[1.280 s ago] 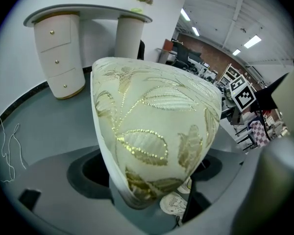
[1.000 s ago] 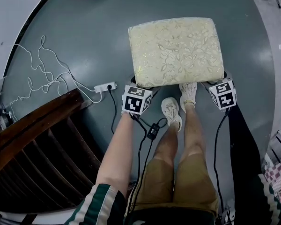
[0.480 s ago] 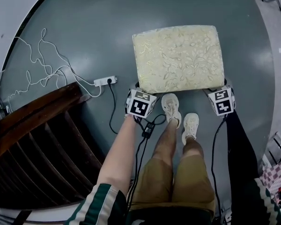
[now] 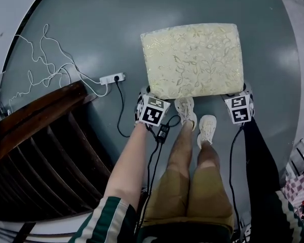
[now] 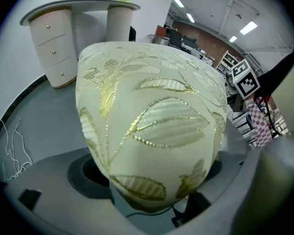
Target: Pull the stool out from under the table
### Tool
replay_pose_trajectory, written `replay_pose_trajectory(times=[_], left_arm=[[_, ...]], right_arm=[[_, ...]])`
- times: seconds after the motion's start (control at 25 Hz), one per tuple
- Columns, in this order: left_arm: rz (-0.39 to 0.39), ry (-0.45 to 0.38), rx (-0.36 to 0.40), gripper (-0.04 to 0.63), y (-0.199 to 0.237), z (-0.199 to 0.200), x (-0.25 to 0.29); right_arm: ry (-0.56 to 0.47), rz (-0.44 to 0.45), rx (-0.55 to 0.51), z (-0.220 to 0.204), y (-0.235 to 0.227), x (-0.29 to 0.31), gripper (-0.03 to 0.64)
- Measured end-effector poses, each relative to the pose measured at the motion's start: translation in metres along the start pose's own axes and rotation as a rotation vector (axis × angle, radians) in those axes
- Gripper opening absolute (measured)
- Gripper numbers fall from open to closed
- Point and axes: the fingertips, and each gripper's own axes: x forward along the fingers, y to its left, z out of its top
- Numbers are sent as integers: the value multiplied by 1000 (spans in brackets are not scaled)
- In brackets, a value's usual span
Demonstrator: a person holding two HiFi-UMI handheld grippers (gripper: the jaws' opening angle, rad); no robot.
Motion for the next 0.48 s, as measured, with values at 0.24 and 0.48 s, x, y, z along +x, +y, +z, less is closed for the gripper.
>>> replay_pose_trajectory(times=[0.24,0.48], left_arm=[[-6,54,19,457,0,-3,4],[1,49,15,457,-2,-4,6]], right_arm=[[25,0,0,-1,-2,4,440],[31,-11,16,-4,-4,5,440]])
